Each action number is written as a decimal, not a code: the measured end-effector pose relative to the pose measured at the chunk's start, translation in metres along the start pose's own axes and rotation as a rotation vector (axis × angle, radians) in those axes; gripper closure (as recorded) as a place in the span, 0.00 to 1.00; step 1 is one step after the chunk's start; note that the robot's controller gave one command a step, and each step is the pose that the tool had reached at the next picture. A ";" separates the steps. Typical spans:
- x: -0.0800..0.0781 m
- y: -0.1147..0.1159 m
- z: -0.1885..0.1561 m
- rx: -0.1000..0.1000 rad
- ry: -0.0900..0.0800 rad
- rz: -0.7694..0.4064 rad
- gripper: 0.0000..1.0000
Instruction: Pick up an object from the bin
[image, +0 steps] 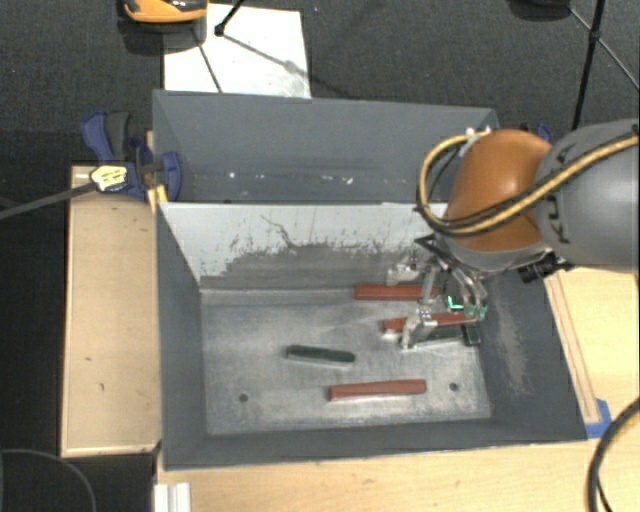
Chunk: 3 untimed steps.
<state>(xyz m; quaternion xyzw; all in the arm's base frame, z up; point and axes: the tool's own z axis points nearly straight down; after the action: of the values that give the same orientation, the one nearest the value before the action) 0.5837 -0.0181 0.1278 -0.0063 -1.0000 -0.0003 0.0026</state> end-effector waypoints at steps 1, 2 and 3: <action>-0.002 0.000 -0.004 0.000 -0.008 0.000 0.00; -0.010 -0.021 0.045 -0.001 -0.035 -0.041 1.00; -0.010 -0.021 0.045 -0.001 -0.035 -0.041 1.00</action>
Offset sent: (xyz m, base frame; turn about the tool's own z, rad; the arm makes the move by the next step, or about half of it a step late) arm -0.0002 -0.0227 -0.0578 -0.0412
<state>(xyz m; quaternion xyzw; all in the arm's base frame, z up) 0.5931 -0.0394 0.0828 0.0141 -0.9998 -0.0009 -0.0151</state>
